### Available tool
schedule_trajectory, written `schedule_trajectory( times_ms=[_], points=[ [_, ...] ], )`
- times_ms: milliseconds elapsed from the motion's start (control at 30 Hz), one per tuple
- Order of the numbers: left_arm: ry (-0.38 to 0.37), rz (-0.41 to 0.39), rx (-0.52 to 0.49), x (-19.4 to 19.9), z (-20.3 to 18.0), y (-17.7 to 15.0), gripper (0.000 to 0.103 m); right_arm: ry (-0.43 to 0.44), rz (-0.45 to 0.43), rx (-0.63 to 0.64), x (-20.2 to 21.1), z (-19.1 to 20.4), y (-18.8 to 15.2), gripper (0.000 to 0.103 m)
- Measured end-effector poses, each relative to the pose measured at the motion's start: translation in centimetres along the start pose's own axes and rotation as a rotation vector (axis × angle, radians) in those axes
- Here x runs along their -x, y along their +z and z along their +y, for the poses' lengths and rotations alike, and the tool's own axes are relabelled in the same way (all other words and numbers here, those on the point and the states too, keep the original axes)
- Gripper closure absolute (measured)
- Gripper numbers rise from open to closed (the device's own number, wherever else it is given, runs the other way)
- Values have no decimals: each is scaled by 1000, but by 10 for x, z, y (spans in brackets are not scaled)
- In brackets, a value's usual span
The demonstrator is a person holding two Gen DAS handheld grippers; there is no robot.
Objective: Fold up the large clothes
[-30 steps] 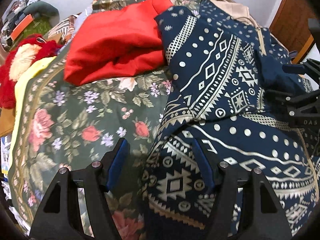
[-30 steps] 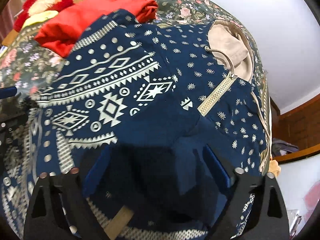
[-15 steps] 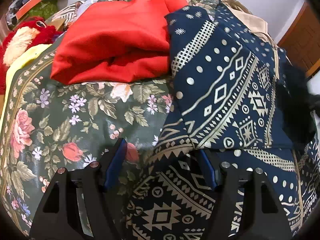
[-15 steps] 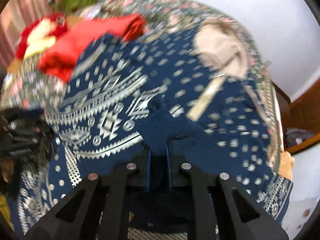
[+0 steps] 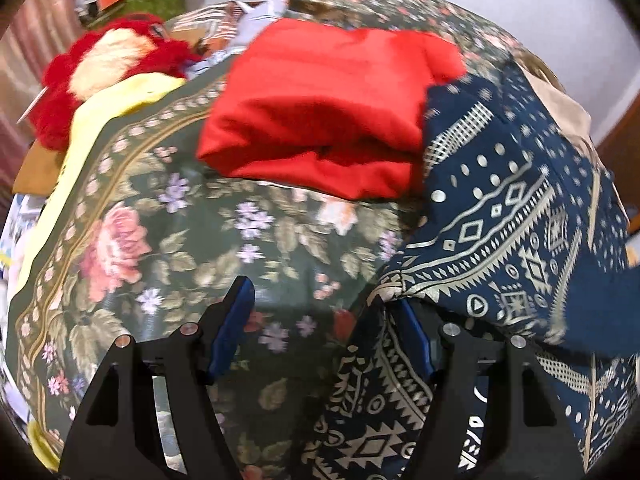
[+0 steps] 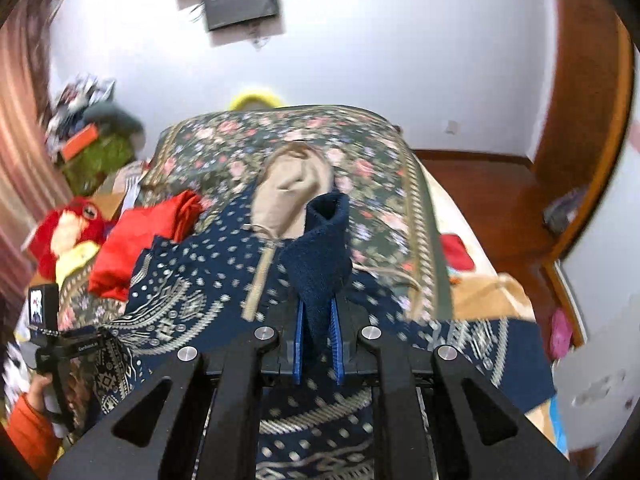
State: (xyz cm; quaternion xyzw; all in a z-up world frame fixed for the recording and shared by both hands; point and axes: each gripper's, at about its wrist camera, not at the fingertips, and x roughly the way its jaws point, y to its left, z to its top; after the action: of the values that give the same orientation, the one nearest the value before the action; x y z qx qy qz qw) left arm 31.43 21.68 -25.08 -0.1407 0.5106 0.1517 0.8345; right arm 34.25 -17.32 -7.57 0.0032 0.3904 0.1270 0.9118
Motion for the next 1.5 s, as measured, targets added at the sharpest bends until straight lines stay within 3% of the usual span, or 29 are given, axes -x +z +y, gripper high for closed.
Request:
schedule_trajectory(
  times_ms=[100,300,567,633,700,800,867,1033,1133,1233,1500],
  points=[
    [-6,5,26,1,4,-3,31,6,46,-57,-6,-21,-16,93],
    [74,0,-31,5,-7,-14,31,44,195,-167,-32,-50,-64,93],
    [60,26,-42,24,1,-33,31,68,325,-213,-42,-65,-104,90],
    [53,19,-59,34,-2,-38,31,68,351,-206,-42,-67,-108,86],
    [44,7,-86,43,-8,-40,31,64,365,-200,-40,-68,-111,73],
    [35,-20,-136,60,-21,-45,31,52,357,-197,-33,-73,-113,52],
    [19,-38,-168,72,-31,-46,31,55,347,-199,-29,-76,-112,48],
    [-30,-106,-258,105,-71,-47,29,68,314,-216,-12,-87,-103,47],
    [-67,-159,-301,124,-96,-44,20,67,265,-229,0,-94,-94,39],
    [-110,-205,-351,142,-126,-43,18,55,202,-247,15,-106,-85,34],
    [-207,-228,-443,152,-196,-48,13,-17,128,-344,33,-159,-83,29]
  ],
)
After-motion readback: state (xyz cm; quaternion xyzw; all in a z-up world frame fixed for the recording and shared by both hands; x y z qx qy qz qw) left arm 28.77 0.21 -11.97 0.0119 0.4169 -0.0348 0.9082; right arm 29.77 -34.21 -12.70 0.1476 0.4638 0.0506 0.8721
